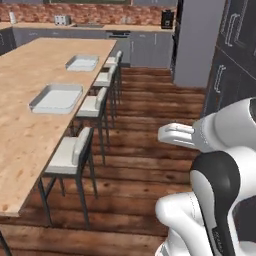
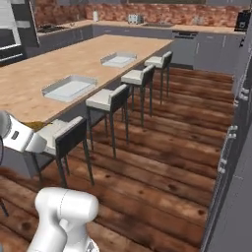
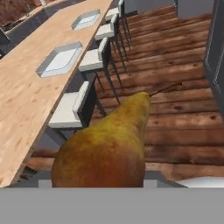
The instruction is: Place the cold items (corn and pear) from the fridge in one tupperware on the dining counter. Place the warm items (kebab skewer and hot dog) in the stove area in another tupperware.
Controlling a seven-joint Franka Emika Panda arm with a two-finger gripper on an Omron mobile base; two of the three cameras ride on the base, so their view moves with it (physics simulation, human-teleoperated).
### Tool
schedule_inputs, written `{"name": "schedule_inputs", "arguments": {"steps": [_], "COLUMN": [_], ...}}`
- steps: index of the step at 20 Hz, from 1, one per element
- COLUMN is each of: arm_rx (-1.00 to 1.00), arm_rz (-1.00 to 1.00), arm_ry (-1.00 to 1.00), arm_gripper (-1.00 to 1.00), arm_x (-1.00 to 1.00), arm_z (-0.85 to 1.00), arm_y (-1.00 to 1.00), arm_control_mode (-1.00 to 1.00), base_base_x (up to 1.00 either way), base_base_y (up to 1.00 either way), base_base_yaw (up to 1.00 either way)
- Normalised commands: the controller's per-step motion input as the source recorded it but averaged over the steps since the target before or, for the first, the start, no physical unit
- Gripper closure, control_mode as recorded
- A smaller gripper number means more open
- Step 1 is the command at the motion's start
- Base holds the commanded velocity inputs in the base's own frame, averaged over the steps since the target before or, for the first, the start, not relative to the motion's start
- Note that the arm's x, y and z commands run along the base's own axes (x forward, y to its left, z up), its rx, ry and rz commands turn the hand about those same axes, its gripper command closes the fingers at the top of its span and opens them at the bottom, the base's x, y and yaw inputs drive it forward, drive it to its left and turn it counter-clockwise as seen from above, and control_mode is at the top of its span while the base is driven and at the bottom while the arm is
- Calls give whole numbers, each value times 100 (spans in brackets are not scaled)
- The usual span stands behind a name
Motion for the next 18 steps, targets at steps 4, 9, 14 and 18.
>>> {"name": "schedule_inputs", "arguments": {"steps": [4, 9, 14, 18], "arm_rx": [0, 0, 0, 0], "arm_rz": [0, 0, 0, 0], "arm_ry": [0, 0, 0, 0], "arm_gripper": [100, 100, 100, 100], "arm_x": [0, 0, 0, 0], "arm_z": [0, 0, 0, 0], "arm_y": [0, 0, 0, 0], "arm_control_mode": [100, 100, 100, 100], "base_base_x": [100, 99, 100, 100], "base_base_y": [-41, -66, -83, -86], "base_base_yaw": [99, 84, 56, 49]}}
